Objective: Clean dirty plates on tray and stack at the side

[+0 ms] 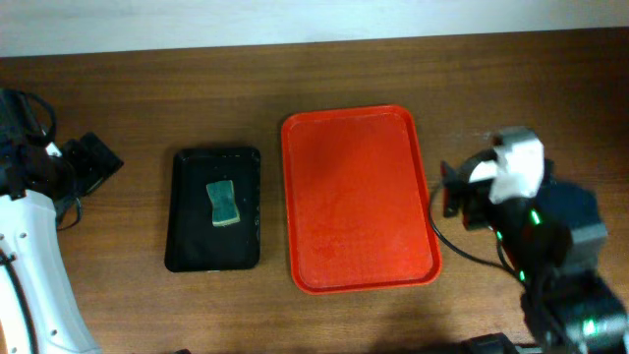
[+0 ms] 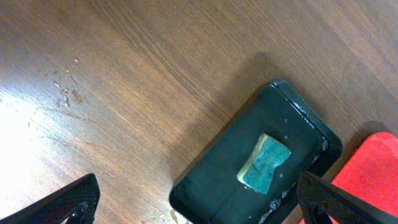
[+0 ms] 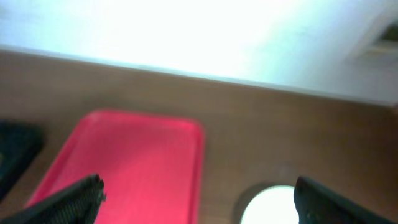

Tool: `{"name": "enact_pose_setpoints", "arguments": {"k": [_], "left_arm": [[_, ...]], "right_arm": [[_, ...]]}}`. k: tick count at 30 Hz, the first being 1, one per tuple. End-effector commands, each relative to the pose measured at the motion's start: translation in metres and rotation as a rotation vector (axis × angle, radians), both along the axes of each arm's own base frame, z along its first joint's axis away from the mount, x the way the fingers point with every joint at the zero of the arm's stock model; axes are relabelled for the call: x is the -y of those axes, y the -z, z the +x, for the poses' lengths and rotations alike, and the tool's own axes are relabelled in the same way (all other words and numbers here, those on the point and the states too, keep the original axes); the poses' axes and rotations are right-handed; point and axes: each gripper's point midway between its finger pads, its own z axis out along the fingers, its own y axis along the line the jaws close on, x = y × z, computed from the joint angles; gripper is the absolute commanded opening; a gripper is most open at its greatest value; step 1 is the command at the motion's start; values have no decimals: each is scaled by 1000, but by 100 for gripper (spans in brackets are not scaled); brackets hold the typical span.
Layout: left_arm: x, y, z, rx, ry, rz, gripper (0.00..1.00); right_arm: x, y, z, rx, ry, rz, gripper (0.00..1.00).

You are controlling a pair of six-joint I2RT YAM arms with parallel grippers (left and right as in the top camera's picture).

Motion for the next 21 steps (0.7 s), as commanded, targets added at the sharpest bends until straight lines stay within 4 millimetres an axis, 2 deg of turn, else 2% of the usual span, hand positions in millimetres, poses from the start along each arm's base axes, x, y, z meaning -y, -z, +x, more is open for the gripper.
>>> {"name": "enact_pose_setpoints", "arguments": {"k": [1,4,7,12,16,21], "left_arm": [[-1,-4,-1,15,-5,1,99],[-1,-4,-1,15,-5,1,99],[-1,-4,-1,15,-5,1,99],[-1,-4,-1,14,-6,1,99],[-1,-4,-1,15,-5,1,99],[-1,-4,-1,14,-5,1,99]], "right_arm": [[24,45,-20,30,45,-31,98],[35,71,-37,101,87,-22,98],[35,95,-46,200,85,-18,98],[34,110,-39,354,77,-20,98],[31,128,-29,411,52,-17,98],[34,133,-28,402,72,-22,98]]}}
